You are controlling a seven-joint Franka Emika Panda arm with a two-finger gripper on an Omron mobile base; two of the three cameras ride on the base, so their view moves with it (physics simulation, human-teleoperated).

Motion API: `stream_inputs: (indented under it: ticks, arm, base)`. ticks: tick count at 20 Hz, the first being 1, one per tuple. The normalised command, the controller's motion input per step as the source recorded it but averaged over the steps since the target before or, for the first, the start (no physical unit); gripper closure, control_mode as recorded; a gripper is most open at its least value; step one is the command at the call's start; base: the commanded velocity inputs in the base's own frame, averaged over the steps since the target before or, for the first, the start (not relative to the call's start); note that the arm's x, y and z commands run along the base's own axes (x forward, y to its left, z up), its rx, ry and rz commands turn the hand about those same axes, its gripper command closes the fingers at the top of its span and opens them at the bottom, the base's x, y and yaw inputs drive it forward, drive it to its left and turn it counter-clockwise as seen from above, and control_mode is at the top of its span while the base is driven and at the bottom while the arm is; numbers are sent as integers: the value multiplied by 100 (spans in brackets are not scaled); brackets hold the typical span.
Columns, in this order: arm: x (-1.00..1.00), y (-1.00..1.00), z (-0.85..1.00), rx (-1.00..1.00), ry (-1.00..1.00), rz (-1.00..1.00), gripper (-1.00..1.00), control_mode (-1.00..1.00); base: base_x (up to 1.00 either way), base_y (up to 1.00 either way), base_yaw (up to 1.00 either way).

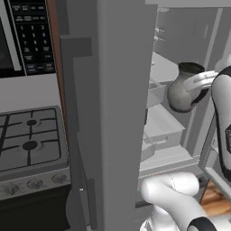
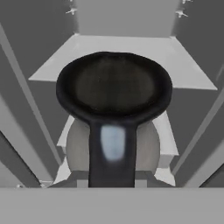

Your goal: Move the water bottle and hotdog bun from the top shelf to the second highest shelf to make space. Then, place the pitcher from the counter on the cleared top shelf.

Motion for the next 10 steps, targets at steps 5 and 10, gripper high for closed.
stream_inputs:
  ticks: [5,10]
  arm:
    - [55,0,0,-1,-6,0,100,-100]
    - [55,0,0,-1,-10,0,100,-100]
  base:
    - [0,0,0]
    - [0,0,0]
